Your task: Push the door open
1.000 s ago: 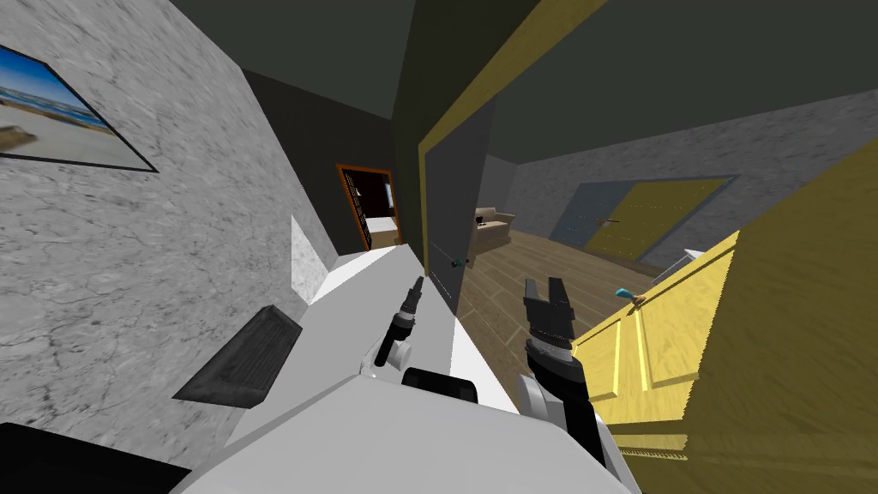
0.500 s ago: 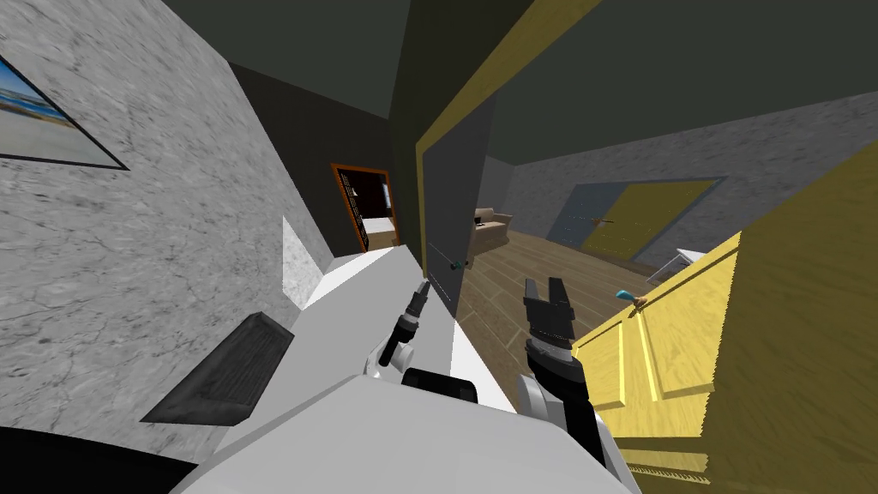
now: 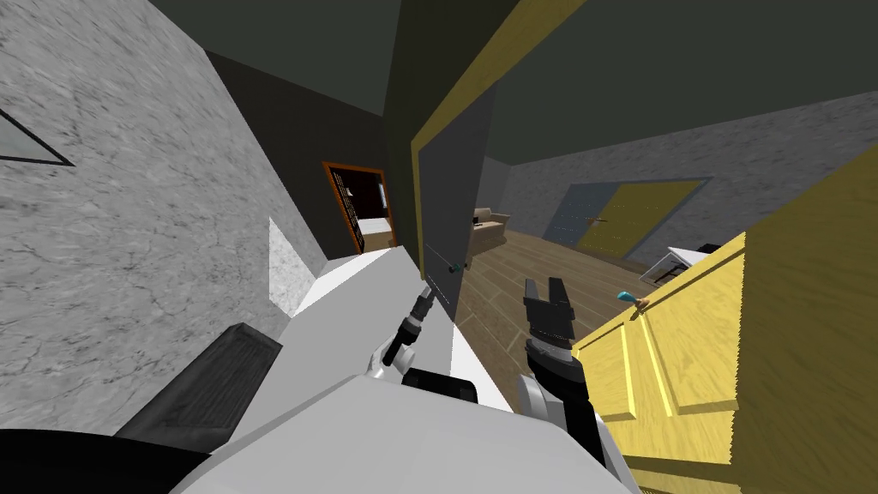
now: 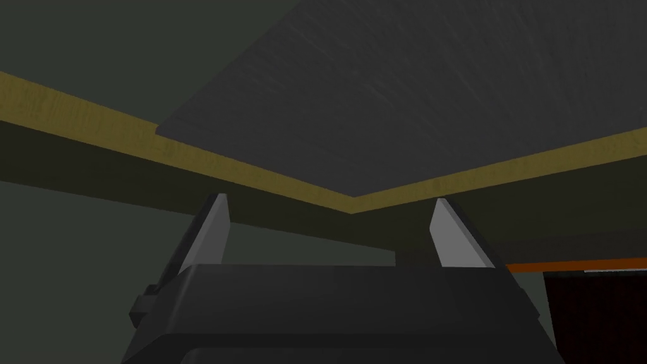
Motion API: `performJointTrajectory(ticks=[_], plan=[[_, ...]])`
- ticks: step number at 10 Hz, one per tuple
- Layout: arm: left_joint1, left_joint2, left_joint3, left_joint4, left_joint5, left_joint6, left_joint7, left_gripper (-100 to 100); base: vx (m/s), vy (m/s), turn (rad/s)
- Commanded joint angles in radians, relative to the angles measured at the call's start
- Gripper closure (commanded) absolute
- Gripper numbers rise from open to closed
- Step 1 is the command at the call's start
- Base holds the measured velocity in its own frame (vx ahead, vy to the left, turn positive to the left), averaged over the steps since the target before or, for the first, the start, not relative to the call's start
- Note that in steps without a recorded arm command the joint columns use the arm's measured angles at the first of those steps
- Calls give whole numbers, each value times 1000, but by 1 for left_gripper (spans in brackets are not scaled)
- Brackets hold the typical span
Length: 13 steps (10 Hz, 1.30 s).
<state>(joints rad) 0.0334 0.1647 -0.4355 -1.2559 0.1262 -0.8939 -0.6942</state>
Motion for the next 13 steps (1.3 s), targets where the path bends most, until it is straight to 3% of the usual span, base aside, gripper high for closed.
performJointTrajectory(ticks=[1,7,10,13], plan=[[-9,1,-10,32,0,-8,-14,-100,56,13,-12],[-96,25,-92,223,2,-56,-120,-100,84,16,-43],[-111,29,-105,257,3,-64,-138,-100,58,13,-19],[-152,40,-143,343,4,-86,-188,-100,69,5,-40]])
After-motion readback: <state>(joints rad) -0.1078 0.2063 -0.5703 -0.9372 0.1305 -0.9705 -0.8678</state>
